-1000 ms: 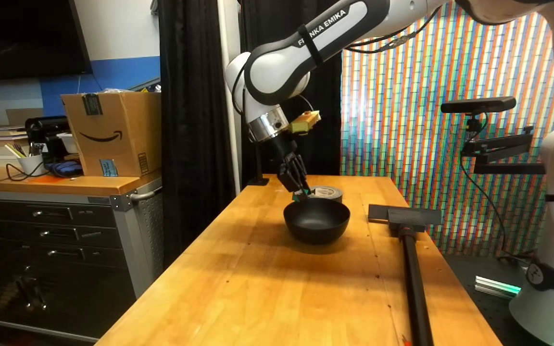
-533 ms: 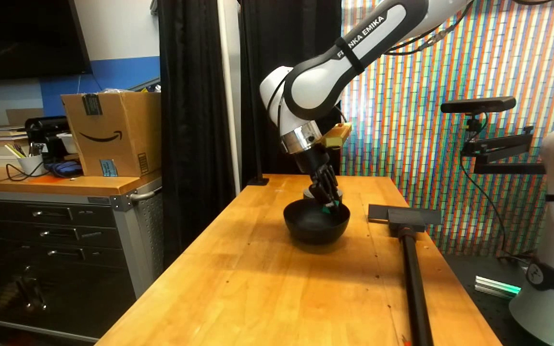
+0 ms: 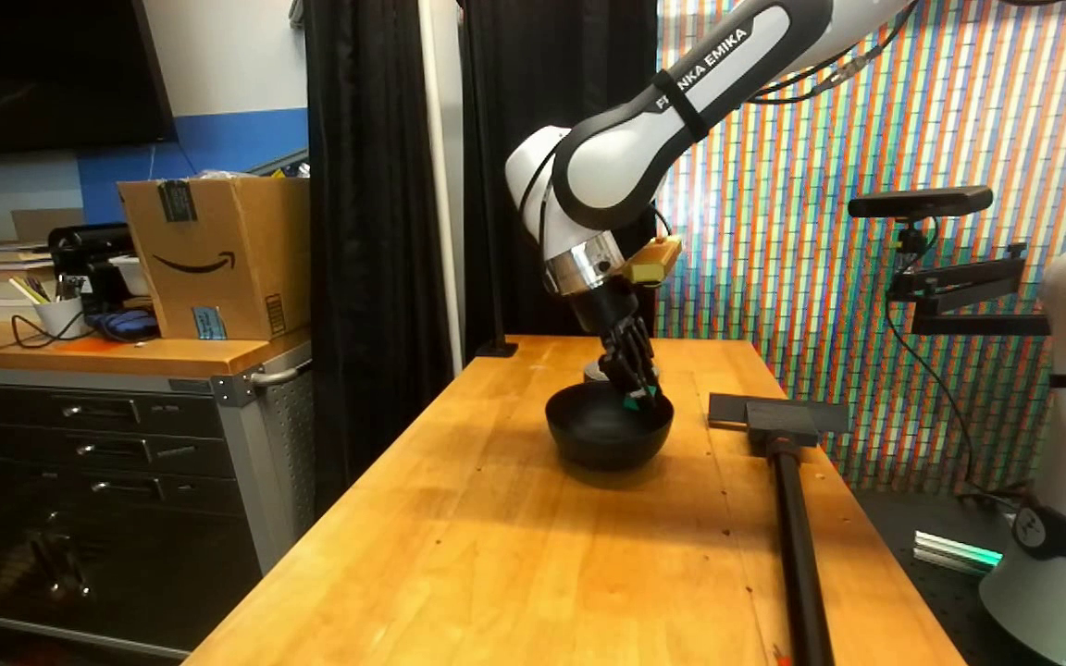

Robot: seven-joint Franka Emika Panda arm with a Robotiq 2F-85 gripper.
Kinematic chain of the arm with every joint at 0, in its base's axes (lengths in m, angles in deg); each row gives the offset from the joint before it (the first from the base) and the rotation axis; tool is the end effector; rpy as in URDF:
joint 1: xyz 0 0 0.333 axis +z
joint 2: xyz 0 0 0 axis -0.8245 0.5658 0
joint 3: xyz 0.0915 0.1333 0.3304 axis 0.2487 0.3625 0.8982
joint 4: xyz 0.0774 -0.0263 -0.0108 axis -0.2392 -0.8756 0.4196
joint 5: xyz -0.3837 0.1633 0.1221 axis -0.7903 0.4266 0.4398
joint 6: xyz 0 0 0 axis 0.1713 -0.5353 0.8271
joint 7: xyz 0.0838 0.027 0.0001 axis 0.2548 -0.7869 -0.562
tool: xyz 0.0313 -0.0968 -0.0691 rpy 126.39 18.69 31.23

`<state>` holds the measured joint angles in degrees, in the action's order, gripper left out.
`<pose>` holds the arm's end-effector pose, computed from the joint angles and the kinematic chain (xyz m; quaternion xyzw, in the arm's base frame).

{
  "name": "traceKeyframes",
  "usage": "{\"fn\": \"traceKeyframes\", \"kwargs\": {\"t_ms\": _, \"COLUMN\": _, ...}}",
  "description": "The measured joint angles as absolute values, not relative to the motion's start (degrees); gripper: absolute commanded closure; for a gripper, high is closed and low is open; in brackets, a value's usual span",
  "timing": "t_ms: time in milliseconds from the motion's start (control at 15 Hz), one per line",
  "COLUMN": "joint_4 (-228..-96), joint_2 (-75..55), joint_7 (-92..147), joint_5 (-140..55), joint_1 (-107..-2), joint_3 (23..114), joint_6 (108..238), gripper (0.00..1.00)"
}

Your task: Move the bowl to the right, pick up the green cube and put it in the bowl

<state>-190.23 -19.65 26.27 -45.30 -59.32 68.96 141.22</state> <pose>0.5359 -0.0807 0.3484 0.9735 -0.0703 -0.2133 0.0441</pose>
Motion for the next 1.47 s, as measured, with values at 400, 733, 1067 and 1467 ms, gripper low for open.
{"fn": "traceKeyframes", "kwargs": {"t_ms": 400, "joint_4": -190.2, "joint_2": -19.6, "joint_7": 26.3, "joint_5": -45.3, "joint_1": -59.3, "joint_3": 69.0, "joint_6": 141.2, "gripper": 0.61}}
{"fn": "traceKeyframes", "kwargs": {"t_ms": 733, "joint_4": -190.2, "joint_2": -19.7, "joint_7": 26.3, "joint_5": -45.3, "joint_1": -59.3, "joint_3": 69.0, "joint_6": 141.2, "gripper": 0.61}}
{"fn": "traceKeyframes", "kwargs": {"t_ms": 1067, "joint_4": -190.2, "joint_2": -19.7, "joint_7": 26.3, "joint_5": -45.3, "joint_1": -59.3, "joint_3": 69.0, "joint_6": 141.2, "gripper": 0.34}}
{"fn": "traceKeyframes", "kwargs": {"t_ms": 1467, "joint_4": -190.2, "joint_2": -18.8, "joint_7": 26.3, "joint_5": -45.3, "joint_1": -59.3, "joint_3": 69.0, "joint_6": 141.2, "gripper": 0.15}}
